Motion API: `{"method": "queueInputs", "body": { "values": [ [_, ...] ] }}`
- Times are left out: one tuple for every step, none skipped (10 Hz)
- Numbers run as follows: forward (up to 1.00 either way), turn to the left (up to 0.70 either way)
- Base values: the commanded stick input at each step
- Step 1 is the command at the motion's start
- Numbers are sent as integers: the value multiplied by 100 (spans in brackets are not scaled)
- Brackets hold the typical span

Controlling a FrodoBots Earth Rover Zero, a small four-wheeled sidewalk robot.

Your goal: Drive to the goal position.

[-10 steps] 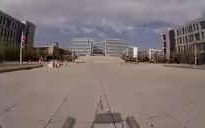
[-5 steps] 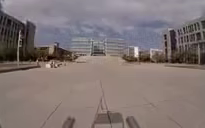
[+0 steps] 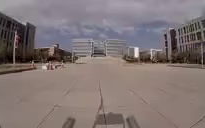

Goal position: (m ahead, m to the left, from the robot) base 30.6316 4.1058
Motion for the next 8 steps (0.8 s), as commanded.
{"method": "queueInputs", "body": {
  "values": [
    [100,0],
    [100,0],
    [100,0],
    [100,0],
    [100,0],
    [100,0],
    [100,17],
    [100,40]
  ]
}}
